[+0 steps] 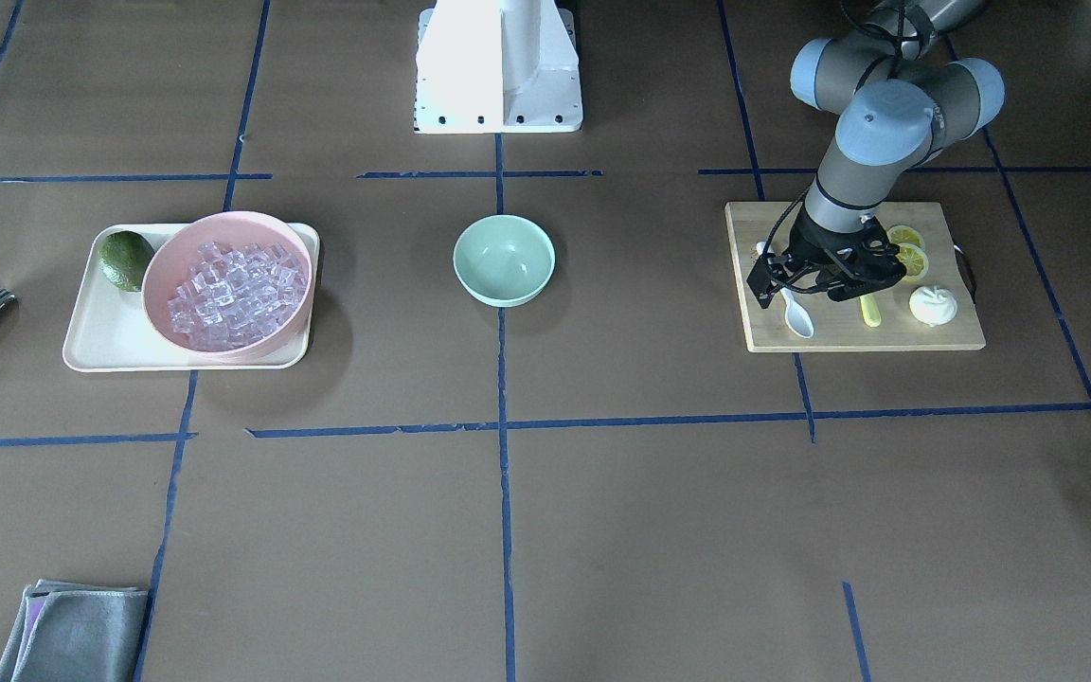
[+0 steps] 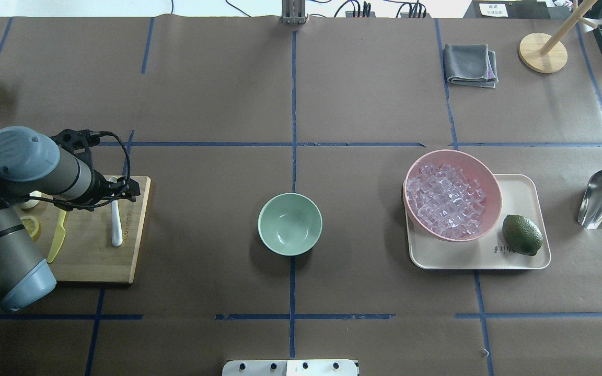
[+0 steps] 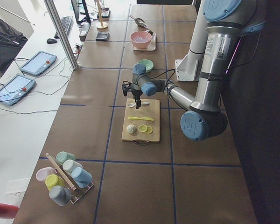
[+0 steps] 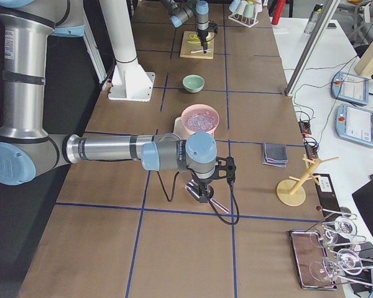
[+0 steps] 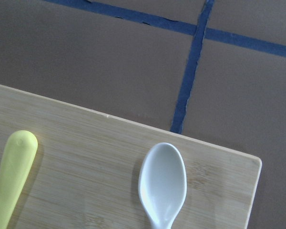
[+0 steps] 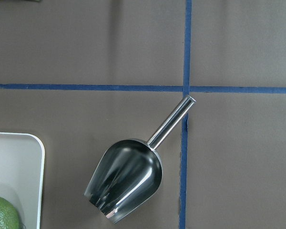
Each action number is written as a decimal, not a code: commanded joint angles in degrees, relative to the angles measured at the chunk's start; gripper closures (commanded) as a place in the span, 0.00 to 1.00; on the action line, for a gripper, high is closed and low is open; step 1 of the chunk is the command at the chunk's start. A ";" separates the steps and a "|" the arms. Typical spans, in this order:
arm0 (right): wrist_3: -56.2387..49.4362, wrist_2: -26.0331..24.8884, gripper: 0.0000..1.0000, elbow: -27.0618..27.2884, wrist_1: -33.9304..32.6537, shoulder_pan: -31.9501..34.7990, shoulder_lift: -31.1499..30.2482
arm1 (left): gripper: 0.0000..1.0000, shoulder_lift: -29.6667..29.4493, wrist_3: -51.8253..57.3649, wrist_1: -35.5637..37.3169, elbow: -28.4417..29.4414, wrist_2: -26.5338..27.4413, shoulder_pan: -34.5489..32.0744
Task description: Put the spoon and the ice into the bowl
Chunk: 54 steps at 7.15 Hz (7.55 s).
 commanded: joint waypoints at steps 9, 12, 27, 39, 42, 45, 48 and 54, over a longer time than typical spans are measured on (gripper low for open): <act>-0.10 0.09 0.00 -0.51 -0.01 0.00 -0.32 | 0.85 0.48 0.09 0.12 -0.45 -0.30 0.07; -0.01 0.26 0.00 0.02 -0.01 0.00 -0.05 | 1.00 0.40 0.44 6.48 -6.31 -3.35 -0.02; 23.62 1.32 0.00 10.12 0.08 -10.80 4.25 | 0.01 -40.23 1.32 22.80 13.18 -4.17 11.49; 53.43 -23.81 0.00 14.70 0.17 -45.51 20.51 | 0.00 -19.31 27.15 38.00 -14.25 -4.96 -4.66; 43.88 -23.47 0.00 11.63 -0.01 -46.14 20.51 | 0.00 -11.58 36.87 38.00 -17.59 -10.72 -12.11; 40.43 -23.38 0.06 8.55 -0.10 -47.37 20.51 | 0.00 -7.53 44.72 38.00 -18.47 -12.25 -17.06; 40.24 -23.38 0.28 6.53 -0.19 -48.86 20.60 | 0.00 -6.82 45.79 37.92 -18.56 -12.34 -18.30; 40.16 -23.21 0.93 6.69 -0.36 -48.87 20.78 | 0.00 -5.94 45.79 37.83 -18.82 -12.34 -18.74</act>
